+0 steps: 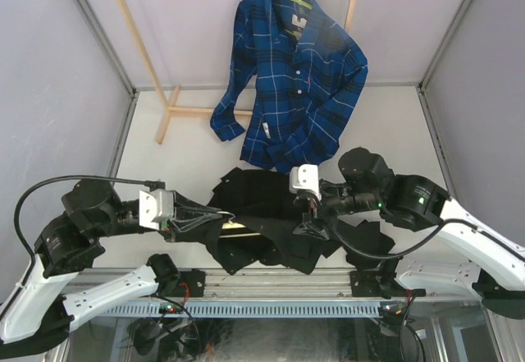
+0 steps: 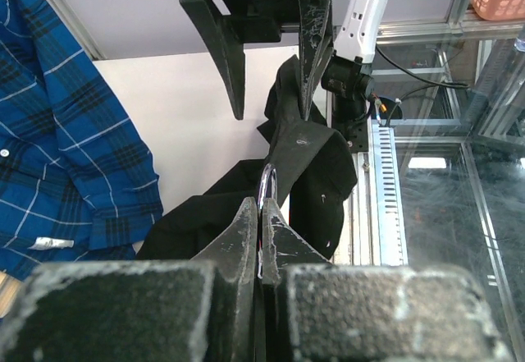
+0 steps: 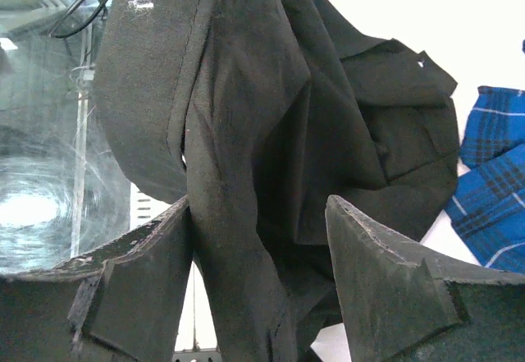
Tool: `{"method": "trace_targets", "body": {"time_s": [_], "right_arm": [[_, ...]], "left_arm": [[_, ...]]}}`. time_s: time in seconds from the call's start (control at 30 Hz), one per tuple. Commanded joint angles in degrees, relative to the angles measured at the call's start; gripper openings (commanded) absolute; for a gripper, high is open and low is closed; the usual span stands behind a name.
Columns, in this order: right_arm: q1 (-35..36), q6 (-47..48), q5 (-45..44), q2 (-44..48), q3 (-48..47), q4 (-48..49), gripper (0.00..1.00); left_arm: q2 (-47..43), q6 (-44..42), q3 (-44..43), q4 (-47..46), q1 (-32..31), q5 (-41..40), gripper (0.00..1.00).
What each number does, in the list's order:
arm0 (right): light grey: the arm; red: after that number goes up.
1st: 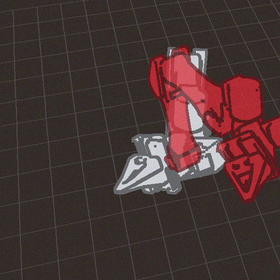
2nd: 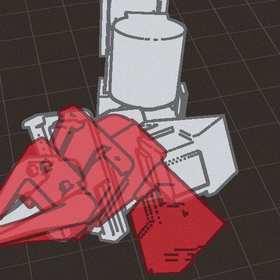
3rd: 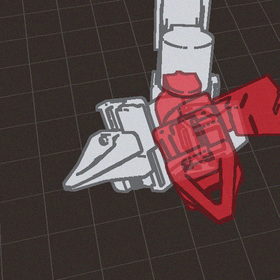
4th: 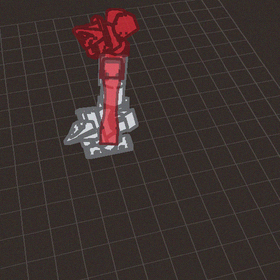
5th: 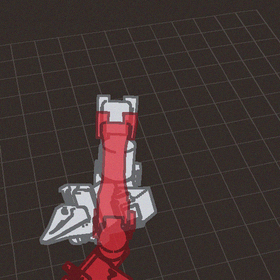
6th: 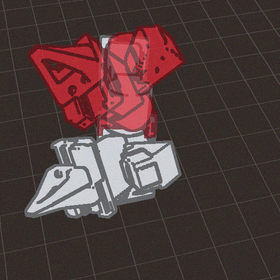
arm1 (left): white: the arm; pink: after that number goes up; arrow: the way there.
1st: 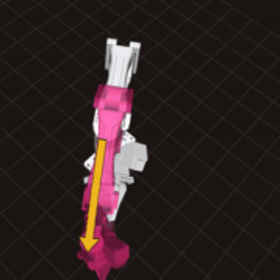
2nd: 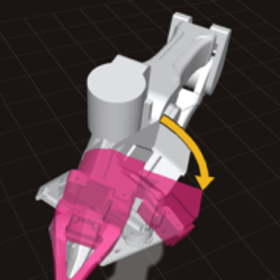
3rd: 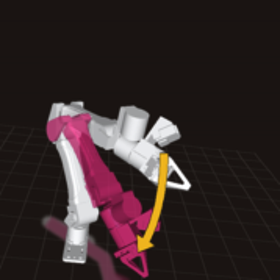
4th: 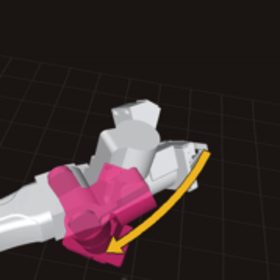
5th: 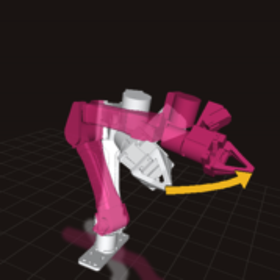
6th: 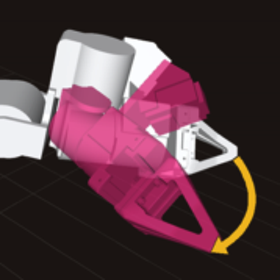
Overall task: Place the shirt on the hanger
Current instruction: Adjust the hanger.
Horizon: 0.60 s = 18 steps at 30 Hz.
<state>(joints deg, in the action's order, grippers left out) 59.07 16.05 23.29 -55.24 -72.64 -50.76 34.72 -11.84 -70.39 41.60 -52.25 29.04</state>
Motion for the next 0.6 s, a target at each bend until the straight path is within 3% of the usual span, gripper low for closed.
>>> {"method": "trace_targets", "body": {"time_s": [0.0, 0.33, 0.5, 0.57], "right_arm": [[0.5, -0.7, 3.0, -1.2, 0.1, 3.2, 0.63], [0.4, -2.9, 4.5, -0.3, 5.2, 7.5, 0.41], [0.5, -4.0, 3.6, 2.4, 7.2, 9.4, 0.13], [0.4, -4.8, 2.9, 3.3, 7.6, 10.3, 0.03]], "left_arm": [[-0.9, -1.4, -3.1, -2.4, 0.2, -0.8, 0.0], [-1.1, -1.0, -1.9, -4.8, 0.2, -2.3, 0.0], [-1.5, 0.2, -1.1, -6.7, 0.2, -3.7, 0.01], [-1.8, 0.7, -0.7, -7.5, 0.2, -5.1, 0.11]]}}
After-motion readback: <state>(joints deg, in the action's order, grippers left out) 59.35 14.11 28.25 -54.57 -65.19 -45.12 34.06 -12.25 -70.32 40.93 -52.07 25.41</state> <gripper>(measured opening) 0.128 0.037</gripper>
